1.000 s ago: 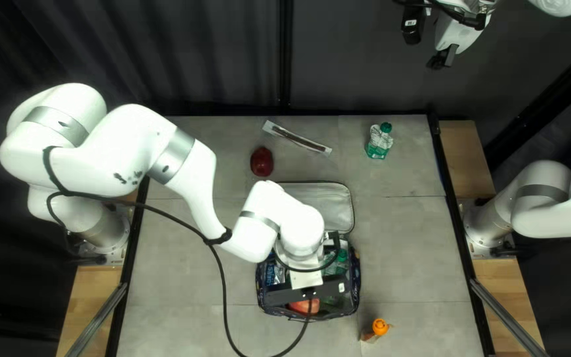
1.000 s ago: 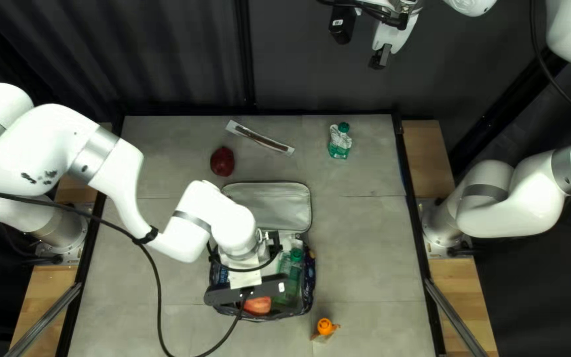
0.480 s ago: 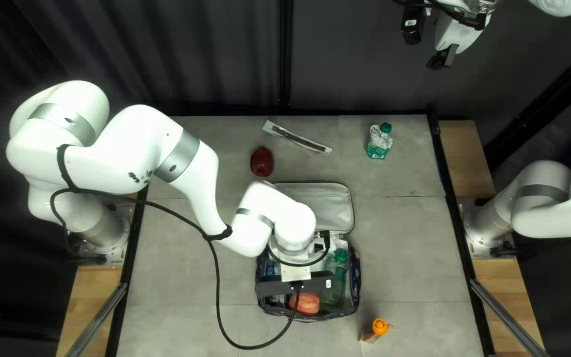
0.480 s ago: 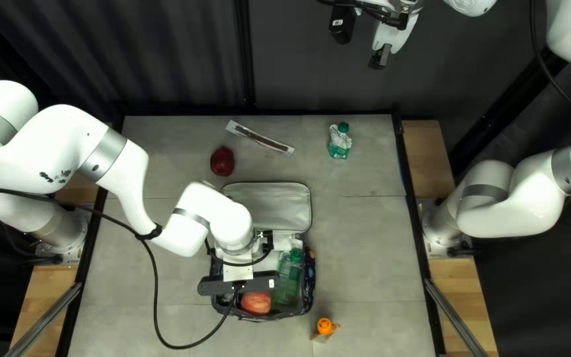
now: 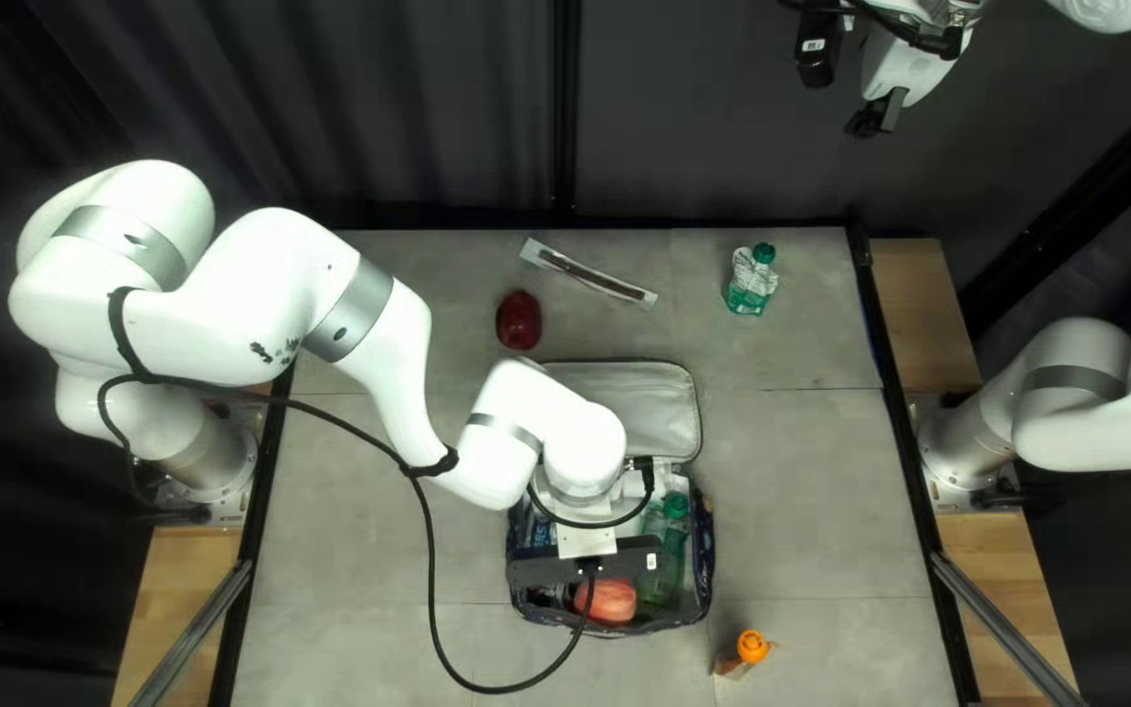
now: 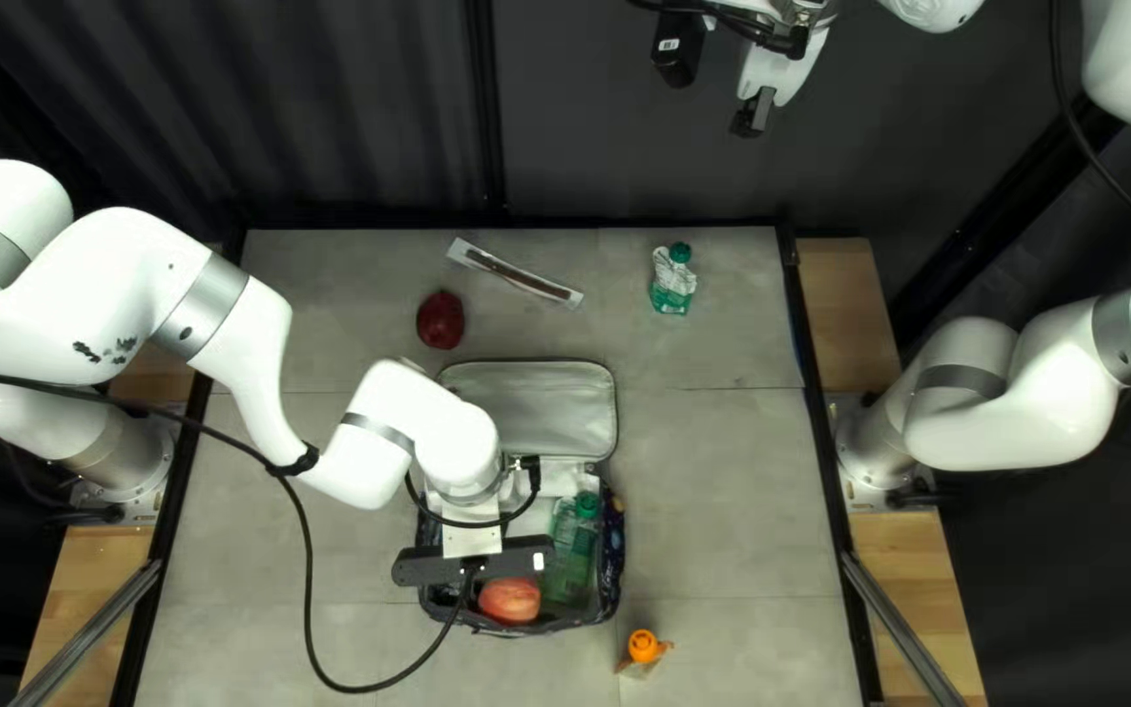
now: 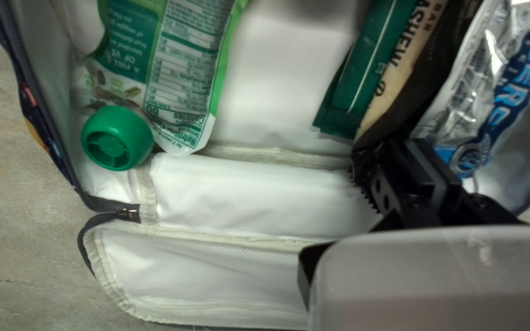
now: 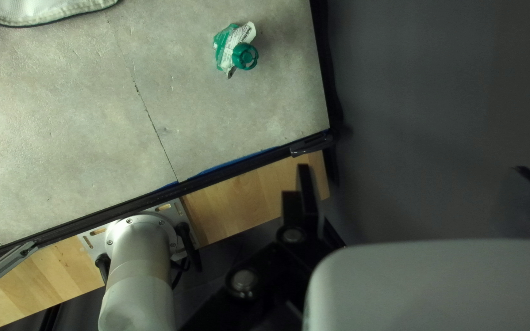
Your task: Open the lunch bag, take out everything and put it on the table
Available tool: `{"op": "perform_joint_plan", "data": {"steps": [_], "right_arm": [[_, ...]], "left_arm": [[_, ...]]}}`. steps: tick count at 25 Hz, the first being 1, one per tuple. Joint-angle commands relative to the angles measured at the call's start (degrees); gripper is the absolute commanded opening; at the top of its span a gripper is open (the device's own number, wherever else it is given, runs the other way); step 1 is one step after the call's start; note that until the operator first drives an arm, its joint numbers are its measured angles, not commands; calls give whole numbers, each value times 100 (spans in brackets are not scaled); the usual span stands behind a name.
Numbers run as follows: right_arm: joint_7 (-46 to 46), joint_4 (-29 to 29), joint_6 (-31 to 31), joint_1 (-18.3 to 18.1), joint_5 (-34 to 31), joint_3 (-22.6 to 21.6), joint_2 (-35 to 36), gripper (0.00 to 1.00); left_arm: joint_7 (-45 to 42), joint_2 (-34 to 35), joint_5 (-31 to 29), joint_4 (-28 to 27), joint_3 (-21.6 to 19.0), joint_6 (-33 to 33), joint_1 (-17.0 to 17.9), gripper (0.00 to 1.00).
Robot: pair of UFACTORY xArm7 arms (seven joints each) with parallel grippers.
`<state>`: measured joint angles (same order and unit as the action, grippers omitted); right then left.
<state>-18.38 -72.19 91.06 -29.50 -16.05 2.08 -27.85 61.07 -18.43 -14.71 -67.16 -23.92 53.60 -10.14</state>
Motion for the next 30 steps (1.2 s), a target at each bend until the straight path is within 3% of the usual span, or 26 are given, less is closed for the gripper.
{"op": "perform_joint_plan", "data": {"steps": [1,9,12,14,15,19,30], "right_arm": [[0,0,0,0,0,0,0,100],[0,0,0,0,0,0,0,100],[0,0,0,0,0,0,0,100],[0,0,0,0,0,0,0,100],[0,0,0,0,0,0,0,100],[0,0,0,0,0,0,0,100],[0,0,0,0,0,0,0,100]], "left_arm": [[-128,464,19,25,16,372,-28,0],[181,2213,318,1073,271,643,-326,0],[138,2411,353,1032,299,916,-333,0],[-164,2088,348,758,226,974,-290,0],[-355,1844,332,601,178,946,-237,98],[-793,1137,223,252,59,676,-15,100],[-857,-116,-482,254,176,-705,176,100]]}}
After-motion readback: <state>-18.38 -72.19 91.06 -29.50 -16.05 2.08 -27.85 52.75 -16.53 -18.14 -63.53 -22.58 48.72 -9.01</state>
